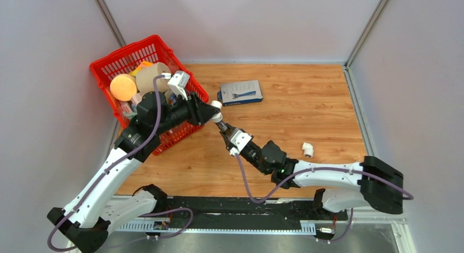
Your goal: Install the water faucets
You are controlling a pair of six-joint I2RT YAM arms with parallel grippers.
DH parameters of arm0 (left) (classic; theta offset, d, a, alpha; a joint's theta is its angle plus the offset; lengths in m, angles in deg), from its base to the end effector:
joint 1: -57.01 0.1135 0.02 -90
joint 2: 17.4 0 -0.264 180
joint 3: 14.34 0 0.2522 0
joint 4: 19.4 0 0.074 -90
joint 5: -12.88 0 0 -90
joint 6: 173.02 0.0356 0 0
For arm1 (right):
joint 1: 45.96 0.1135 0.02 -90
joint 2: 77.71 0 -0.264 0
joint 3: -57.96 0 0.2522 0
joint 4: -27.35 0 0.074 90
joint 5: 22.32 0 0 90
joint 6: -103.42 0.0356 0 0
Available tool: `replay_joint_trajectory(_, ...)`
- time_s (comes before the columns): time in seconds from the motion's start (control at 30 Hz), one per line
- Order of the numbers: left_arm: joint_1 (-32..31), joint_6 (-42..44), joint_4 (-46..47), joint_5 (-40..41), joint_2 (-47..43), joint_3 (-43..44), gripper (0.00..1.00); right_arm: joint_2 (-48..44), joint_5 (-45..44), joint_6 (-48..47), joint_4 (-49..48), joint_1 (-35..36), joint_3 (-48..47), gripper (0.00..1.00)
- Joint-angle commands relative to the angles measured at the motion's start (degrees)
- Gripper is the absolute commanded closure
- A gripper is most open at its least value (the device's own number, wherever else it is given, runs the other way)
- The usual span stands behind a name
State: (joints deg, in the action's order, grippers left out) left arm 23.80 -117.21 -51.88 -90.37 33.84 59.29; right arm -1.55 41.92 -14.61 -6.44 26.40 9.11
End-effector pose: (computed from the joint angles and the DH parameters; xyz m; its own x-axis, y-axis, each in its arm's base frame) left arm 0.1586 -0.1136 0.3964 -0.5269 -0.3088 -0.7918 0.5148 0.6253 -0.5865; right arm 0.1015 0.2682 0.2661 0.3720 -0.2267 -0.9001 -0.6260 0.6547 -0.4236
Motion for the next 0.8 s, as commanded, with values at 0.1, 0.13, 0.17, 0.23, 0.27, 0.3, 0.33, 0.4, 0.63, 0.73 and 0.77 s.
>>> replay_joint_trajectory(0.1, 0.3, 10.7, 0.0, -23.9, 4.7, 8.7, 1.00, -13.1, 48.0, 12.0, 15.7, -15.0, -1.5, 0.92)
replay_joint_trajectory(0.13, 0.5, 11.1, 0.2, -28.3, 5.1, 8.9, 1.00, -14.1, 54.1, 13.5, 16.9, -17.7, -1.6, 0.92)
replay_joint_trajectory(0.17, 0.5, 11.3, 1.5, -30.1, 5.2, 8.9, 1.00, -14.6, 58.3, 14.7, 17.4, -20.4, -1.7, 0.92)
replay_joint_trajectory(0.23, 0.5, 11.1, 5.4, -36.6, 5.0, 7.9, 1.00, -15.1, 66.2, 16.1, 19.7, -24.9, -2.6, 0.91)
replay_joint_trajectory(0.27, 0.5, 10.0, 9.0, -40.8, 4.5, 6.8, 1.00, -14.9, 69.8, 16.3, 20.9, -26.9, -3.4, 0.91)
replay_joint_trajectory(0.3, 0.5, 9.5, 10.4, -42.9, 4.3, 6.2, 1.00, -14.5, 73.7, 16.5, 22.6, -28.6, -4.3, 0.91)
replay_joint_trajectory(0.33, 0.4, 8.7, 13.6, -46.3, 4.0, 5.3, 1.00, -13.6, 76.9, 17.0, 23.5, -30.9, -5.4, 0.91)
replay_joint_trajectory(0.4, 0.5, 5.9, 18.3, -50.4, 3.3, 3.4, 1.00, -11.4, 85.3, 18.7, 24.2, -33.9, -7.5, 0.91)
replay_joint_trajectory(0.63, 0.3, -3.1, 34.5, -55.4, 2.6, -1.7, 1.00, -3.7, 86.5, 21.1, 27.0, -37.1, -13.6, 0.86)
replay_joint_trajectory(0.73, 0.3, -0.3, 30.3, -52.2, 2.1, -1.4, 1.00, -4.3, 82.9, 21.0, 27.0, -37.1, -13.6, 0.86)
replay_joint_trajectory(0.77, 0.3, 0.4, 29.3, -50.2, 1.7, -1.4, 1.00, -4.8, 82.0, 20.6, 27.0, -37.1, -13.5, 0.94)
